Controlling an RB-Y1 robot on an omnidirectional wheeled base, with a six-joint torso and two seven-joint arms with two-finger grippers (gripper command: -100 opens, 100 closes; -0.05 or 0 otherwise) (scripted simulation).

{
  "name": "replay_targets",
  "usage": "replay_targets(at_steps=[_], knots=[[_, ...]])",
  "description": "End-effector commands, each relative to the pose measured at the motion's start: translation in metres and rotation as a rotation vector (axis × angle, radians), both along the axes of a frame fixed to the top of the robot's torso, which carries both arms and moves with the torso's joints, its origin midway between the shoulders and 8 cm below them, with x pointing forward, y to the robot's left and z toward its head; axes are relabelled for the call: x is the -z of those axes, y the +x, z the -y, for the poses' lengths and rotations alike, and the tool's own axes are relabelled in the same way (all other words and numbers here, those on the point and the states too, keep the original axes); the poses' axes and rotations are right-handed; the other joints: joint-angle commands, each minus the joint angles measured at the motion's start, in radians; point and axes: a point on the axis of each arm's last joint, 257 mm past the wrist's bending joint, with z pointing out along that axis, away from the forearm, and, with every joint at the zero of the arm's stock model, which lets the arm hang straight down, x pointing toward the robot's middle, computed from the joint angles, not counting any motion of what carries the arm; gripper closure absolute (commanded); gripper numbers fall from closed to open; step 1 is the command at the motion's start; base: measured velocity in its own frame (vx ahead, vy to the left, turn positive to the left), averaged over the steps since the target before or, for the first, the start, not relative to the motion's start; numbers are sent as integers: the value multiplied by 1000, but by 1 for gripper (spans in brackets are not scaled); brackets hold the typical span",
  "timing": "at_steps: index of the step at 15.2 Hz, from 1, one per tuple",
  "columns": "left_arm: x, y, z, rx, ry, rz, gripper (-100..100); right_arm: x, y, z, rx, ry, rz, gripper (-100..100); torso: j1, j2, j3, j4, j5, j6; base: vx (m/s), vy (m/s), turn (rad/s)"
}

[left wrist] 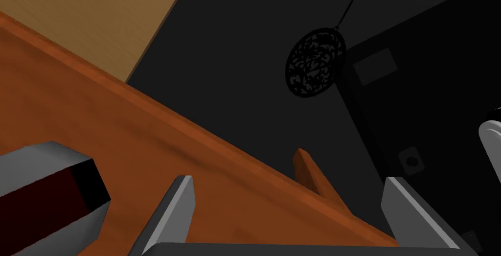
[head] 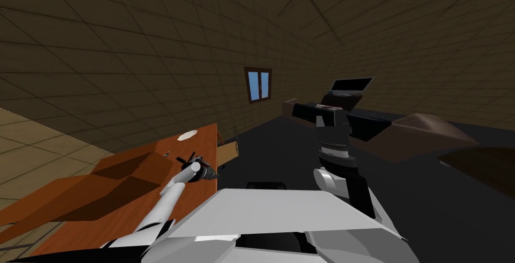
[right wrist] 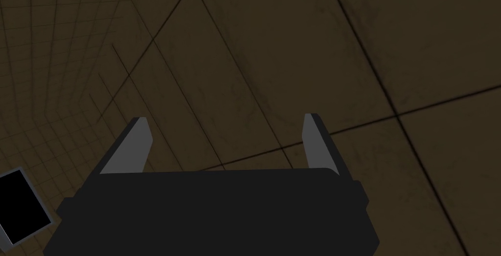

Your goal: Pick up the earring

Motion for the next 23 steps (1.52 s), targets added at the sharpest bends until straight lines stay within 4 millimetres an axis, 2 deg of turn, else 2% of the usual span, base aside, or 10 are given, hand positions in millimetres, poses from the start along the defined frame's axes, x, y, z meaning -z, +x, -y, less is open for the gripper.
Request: replay_targets(at_steps=[1,6,7,8,10,11,12,18,22,23], knots=[[-1,1,-1,-5,0,-2,-100,0,0,0,0,0,0,0,0,0,0,0,0,0,163,-141,-46],[22,3,20,-4,-12,14,-100,0,0,0,0,0,0,0,13,8,4,1,3,-1,31,22,-1],[16,3,15,-3,-11,9,-100,0,0,0,0,0,0,0,16,9,5,2,3,-1,0,57,-9],[7,2,6,-3,-4,4,100,0,0,0,0,0,0,0,15,10,6,2,3,-1,-7,-8,-8],[-1,1,0,-3,0,-1,100,0,0,0,0,0,0,0,10,12,6,2,2,-1,-21,-52,3],[5,2,4,-3,-1,5,100,0,0,0,0,0,0,0,8,12,7,2,2,-1,-13,-40,9],[6,1,4,-11,-2,0,-100,0,0,0,0,0,0,0,8,12,7,2,2,-1,70,-57,-42],[8,1,4,-19,-1,-3,-100,0,0,0,0,0,0,0,2,1,0,0,0,0,126,-102,-35],[30,3,25,-20,-11,9,-100,0,0,0,0,0,0,0,14,8,4,2,3,-1,18,49,2],[24,3,20,-21,-11,5,-100,0,0,0,0,0,0,0,15,9,5,2,3,-1,1,49,-9]])
